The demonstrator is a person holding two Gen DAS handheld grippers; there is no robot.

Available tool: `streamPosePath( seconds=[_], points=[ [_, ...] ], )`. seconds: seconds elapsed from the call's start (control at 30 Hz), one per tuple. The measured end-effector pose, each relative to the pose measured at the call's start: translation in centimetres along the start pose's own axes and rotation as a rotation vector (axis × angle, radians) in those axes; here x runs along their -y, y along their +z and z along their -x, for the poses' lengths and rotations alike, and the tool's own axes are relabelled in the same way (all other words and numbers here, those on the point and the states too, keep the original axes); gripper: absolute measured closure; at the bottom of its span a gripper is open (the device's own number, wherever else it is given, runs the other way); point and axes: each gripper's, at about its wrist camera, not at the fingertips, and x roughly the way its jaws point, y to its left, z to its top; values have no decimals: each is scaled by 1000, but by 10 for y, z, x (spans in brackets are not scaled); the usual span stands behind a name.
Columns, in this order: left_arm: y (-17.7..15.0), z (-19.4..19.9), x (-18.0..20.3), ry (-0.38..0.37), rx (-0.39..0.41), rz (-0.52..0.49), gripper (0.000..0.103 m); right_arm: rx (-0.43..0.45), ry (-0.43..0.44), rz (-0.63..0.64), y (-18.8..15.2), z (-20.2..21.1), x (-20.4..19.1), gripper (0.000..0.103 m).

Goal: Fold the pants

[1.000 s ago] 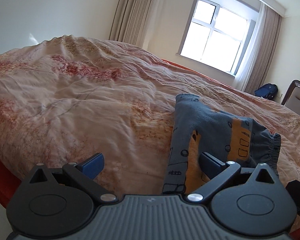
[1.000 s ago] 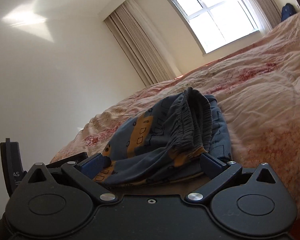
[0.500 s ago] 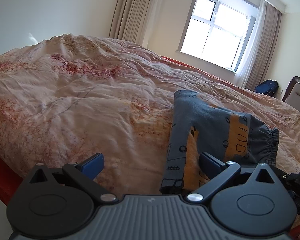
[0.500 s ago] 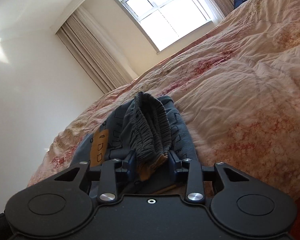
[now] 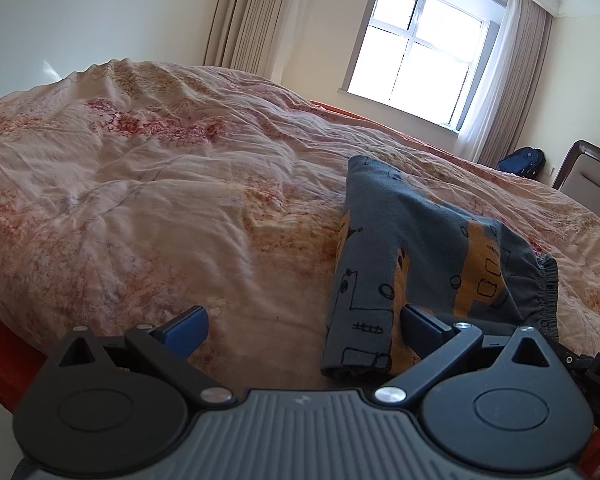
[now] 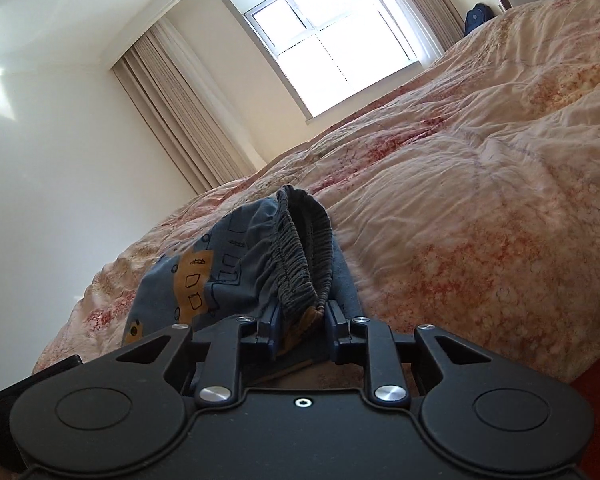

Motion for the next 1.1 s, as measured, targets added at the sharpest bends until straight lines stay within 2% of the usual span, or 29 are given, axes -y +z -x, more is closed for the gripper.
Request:
streamPosePath(
  seconds=[0.03,0.07,0.13,0.17,0.2,0.37,0.47,0.53,0.63,0.73,0.8,0.9,1.1],
  points=[
    [1,1,0,-3,2,-4,0,6,-4,24,0,2,-2,74],
    [3,2,0,-7,5,-9,0,16,-8,49,0,4,-4,65],
    [9,5,1,-8,26,-25,0,45,-18,94,2,9,-7,37],
    [13,6,2,-8,39,-34,0,67,-28,123,4,10,-9,15],
    [17,6,3,-9,50,-44,0,84,-30,145,7,9,-10,5],
    [52,-13,18,-4,106,-114,0,149,-55,253,32,-18,-16,1],
    [66,-35,29,22,121,-174,0,134,-72,318,45,-45,-20,1],
    [70,-52,34,43,110,-199,0,131,-118,355,49,-62,-20,1],
    [67,-69,32,39,110,-191,0,120,-228,401,49,-83,-11,0],
    [57,-83,23,1,89,-124,0,137,-270,392,40,-90,4,0],
    [47,-90,18,-19,83,-104,0,153,-262,394,33,-89,10,0],
    [36,-89,20,-13,128,-143,0,165,-254,400,29,-88,14,0],
    [42,-69,16,-24,126,-126,1,181,-216,355,32,-60,3,0]
  ],
)
